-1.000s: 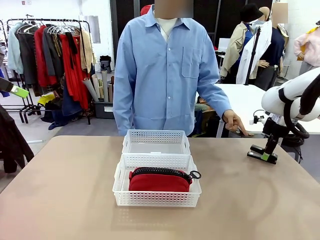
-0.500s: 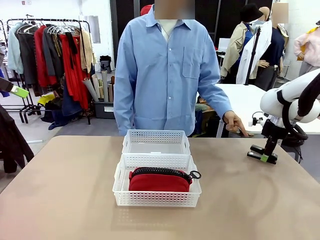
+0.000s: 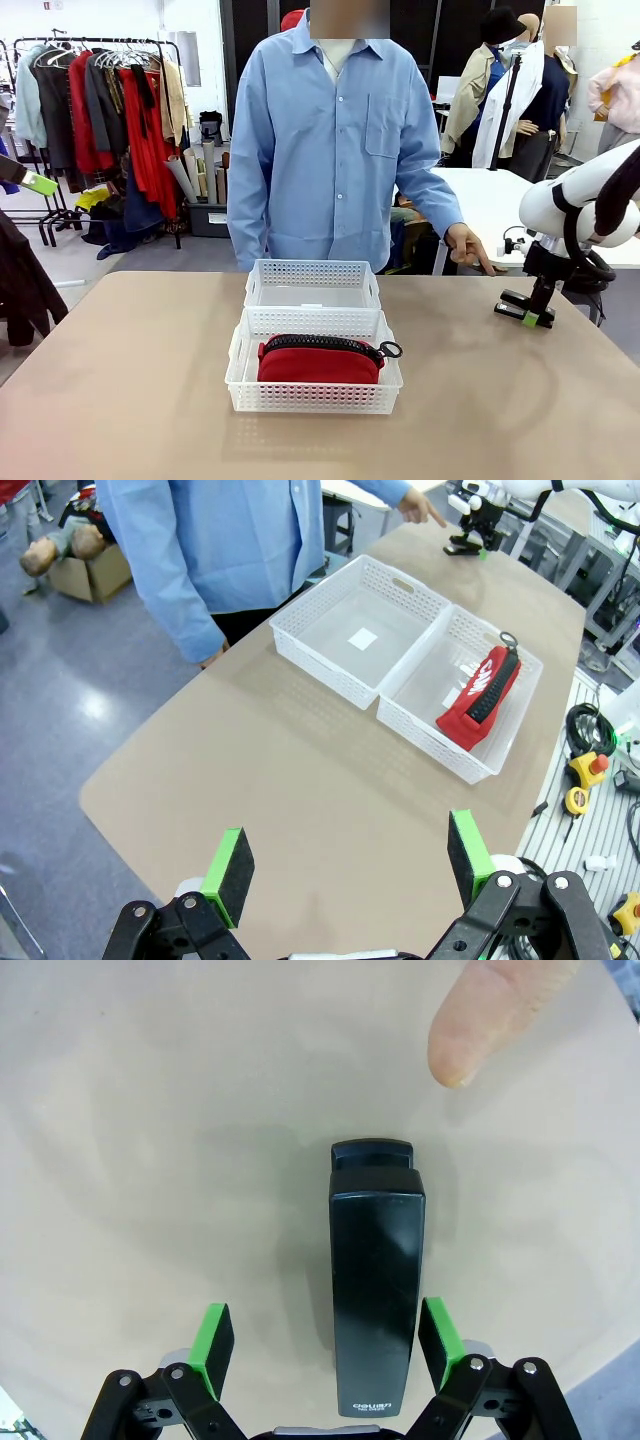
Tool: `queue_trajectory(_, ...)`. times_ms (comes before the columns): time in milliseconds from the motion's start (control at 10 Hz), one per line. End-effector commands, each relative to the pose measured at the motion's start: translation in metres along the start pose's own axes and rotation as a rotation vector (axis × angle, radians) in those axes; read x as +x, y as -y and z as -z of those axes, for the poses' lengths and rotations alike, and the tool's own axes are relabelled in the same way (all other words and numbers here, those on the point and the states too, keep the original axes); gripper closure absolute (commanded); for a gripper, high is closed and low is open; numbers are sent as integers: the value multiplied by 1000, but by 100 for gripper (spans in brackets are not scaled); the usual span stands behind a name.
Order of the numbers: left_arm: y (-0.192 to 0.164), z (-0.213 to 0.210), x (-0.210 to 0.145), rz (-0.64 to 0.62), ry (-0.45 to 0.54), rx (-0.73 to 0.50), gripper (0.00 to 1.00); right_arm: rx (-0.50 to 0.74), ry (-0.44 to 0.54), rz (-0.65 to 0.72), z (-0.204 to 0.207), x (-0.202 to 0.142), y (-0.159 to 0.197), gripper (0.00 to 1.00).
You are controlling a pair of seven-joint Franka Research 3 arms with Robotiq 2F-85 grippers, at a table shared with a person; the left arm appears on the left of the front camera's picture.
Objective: Distribute items into two baskets.
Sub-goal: Pick up the Stapler that the person points to.
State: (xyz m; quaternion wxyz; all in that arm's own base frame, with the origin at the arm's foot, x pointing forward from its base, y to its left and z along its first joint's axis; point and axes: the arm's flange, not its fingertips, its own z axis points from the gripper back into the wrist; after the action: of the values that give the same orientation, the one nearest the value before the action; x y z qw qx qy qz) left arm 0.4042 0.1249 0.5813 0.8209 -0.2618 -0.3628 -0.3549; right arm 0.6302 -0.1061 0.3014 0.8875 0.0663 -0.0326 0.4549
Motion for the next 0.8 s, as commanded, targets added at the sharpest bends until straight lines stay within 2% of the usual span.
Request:
queue_trajectory(0, 0, -1, 0, 5, 22, -11, 0, 7, -22, 5, -1, 5, 7, 18)
queue_trajectory(400, 0, -1, 0, 5, 22, -11, 0, 11, -26, 7, 1, 5, 8, 68)
queue_trajectory(500, 0, -1, 0, 5, 22, -11, 0, 13, -24, 13, 1, 5, 9, 77)
queue_trajectory(700, 0, -1, 0, 5, 22, -11, 0, 21, -20, 19, 1, 5, 9, 77)
